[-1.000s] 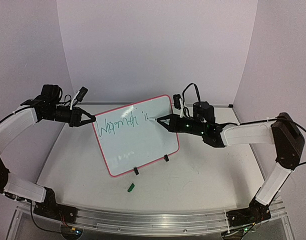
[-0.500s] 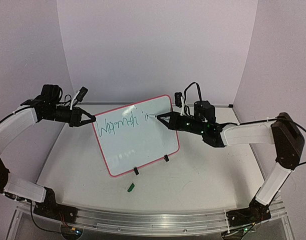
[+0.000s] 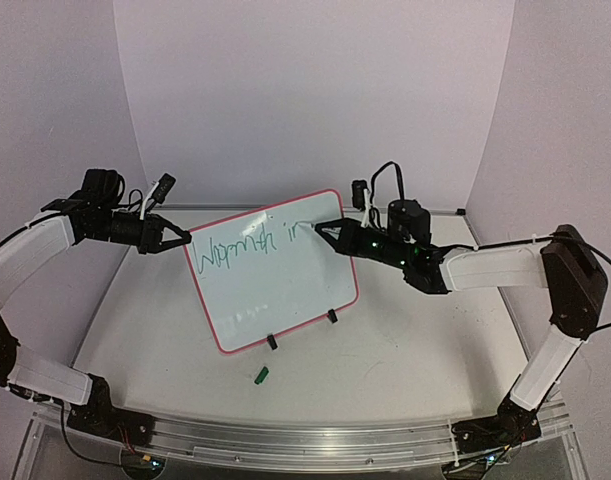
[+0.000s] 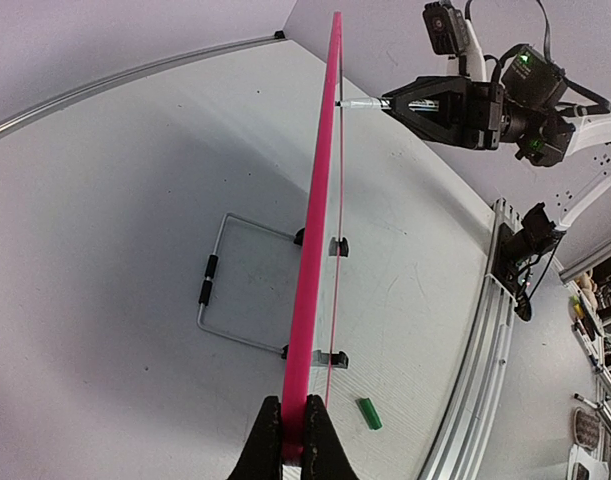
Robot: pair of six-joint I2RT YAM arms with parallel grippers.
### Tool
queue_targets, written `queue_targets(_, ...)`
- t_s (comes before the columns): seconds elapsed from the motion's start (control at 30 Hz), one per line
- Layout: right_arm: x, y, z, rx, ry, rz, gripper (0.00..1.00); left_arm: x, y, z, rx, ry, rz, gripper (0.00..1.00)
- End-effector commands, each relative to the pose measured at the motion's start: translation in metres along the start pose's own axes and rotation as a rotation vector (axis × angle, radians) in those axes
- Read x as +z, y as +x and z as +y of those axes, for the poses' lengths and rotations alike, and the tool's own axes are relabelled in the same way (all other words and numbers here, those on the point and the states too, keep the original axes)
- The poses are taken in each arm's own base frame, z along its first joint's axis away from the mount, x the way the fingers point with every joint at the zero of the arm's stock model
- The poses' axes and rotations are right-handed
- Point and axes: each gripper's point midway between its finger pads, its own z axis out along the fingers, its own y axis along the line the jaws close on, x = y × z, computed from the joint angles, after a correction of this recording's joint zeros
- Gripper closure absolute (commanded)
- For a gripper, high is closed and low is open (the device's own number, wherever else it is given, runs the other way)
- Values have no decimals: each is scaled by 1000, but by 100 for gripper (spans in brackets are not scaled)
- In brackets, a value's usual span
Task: Write a sentence on the whiteboard
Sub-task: Write on the whiteboard with the whiteboard marker without the cap.
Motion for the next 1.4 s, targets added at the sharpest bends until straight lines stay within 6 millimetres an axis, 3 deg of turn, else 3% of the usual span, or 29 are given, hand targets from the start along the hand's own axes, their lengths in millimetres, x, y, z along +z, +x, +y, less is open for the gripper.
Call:
queue_targets(0.0, -5, -19, -7, -8, 53, -79, 100, 7, 9, -6, -1, 16, 43, 100)
queue_targets(0.73, -14, 18, -29, 45, 96, -4, 100, 8, 9, -5, -3, 17, 45, 100)
queue_targets(1.07, -21, 4, -21, 28, 92, -43, 100, 8, 10, -4, 0, 9, 47, 100)
queue_targets(1.37, -55, -28, 4, -51, 89, -121, 100, 6, 8, -5, 6, 0, 41, 100)
